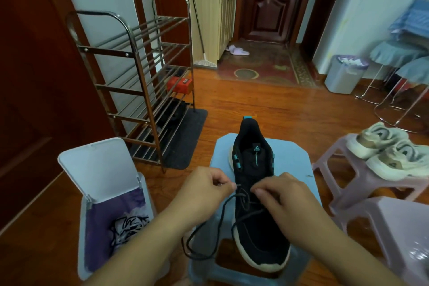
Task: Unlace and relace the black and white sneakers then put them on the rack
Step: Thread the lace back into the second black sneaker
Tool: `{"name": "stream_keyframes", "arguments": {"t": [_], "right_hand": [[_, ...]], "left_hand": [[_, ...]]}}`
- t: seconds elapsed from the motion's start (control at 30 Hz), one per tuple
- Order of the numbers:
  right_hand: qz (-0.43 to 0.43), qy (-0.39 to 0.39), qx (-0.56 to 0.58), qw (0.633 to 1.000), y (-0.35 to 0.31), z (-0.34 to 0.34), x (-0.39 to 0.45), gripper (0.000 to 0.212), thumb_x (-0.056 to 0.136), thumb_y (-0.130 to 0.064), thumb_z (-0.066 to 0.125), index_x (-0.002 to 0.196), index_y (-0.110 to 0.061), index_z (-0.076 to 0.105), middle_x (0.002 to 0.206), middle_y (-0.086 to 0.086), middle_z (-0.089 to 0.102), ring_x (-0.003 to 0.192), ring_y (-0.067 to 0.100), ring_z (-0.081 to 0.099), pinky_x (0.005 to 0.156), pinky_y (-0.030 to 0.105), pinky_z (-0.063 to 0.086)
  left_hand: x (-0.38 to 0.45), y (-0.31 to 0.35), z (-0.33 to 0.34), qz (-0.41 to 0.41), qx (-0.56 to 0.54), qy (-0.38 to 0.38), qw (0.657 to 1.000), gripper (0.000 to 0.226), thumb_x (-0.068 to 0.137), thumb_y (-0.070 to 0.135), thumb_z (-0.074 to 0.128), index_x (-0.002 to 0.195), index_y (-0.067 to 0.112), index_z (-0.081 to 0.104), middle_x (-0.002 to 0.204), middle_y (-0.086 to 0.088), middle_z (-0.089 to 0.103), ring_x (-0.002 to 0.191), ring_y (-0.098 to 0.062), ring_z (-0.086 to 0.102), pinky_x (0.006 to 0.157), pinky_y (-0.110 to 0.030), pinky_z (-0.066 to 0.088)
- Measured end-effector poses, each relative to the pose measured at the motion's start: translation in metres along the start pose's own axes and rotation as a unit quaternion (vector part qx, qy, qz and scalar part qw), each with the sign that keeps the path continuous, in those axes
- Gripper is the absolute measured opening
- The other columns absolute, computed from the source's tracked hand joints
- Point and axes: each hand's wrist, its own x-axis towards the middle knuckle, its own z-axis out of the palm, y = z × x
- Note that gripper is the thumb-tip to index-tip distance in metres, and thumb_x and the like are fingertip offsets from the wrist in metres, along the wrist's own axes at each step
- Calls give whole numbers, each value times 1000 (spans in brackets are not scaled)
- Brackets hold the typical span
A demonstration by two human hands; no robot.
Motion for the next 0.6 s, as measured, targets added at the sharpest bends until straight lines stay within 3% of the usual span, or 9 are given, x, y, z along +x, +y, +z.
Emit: {"name": "stream_keyframes", "arguments": {"t": [0.07, 0.17, 0.37, 0.5, 0.6], "right_hand": [[28, 27, 11, 999, 4, 2, 4, 18, 97, -27, 61, 109, -37, 69, 93, -19, 59, 91, 3, 56, 79, 18, 44], [20, 75, 0, 997, 7, 13, 11, 20, 92, -18, 68, 107, -30, 72, 89, -25, 51, 85, 4, 56, 73, 8, 37], [25, 79, 11, 997, 4, 23, 15, 24, 91, -18, 69, 109, -32, 73, 89, -18, 51, 75, 0, 50, 64, 8, 36], [24, 73, 8, 997, 2, 26, 16, 25, 90, -23, 71, 112, -35, 72, 86, -20, 47, 76, 1, 49, 64, 9, 37], [35, 74, 23, 996, 3, 28, 18, 26, 89, -25, 74, 113, -35, 73, 88, -17, 51, 78, 1, 51, 68, 11, 38]], "left_hand": [[2, -1, 3, 6, 30, -10, 999, 20, 91, 31, 75, 76, 18, 74, 66, 0, 62, 60, -6, 53, 58, -23, 44], [5, -1, 6, 7, 38, 2, 999, 21, 91, 32, 74, 76, 17, 72, 62, 4, 59, 55, -6, 51, 53, -22, 41], [7, 1, 12, 6, -4, 24, 1000, 27, 92, 28, 73, 75, 9, 67, 57, 8, 51, 49, -5, 43, 48, -17, 35], [6, 3, 19, 18, 35, 44, 998, 25, 93, 29, 70, 74, 14, 65, 57, 8, 53, 54, -7, 47, 52, -24, 38], [6, 5, 19, 26, 15, 21, 999, 18, 95, 24, 68, 79, 17, 68, 75, -5, 66, 68, -10, 57, 63, -26, 45]]}}
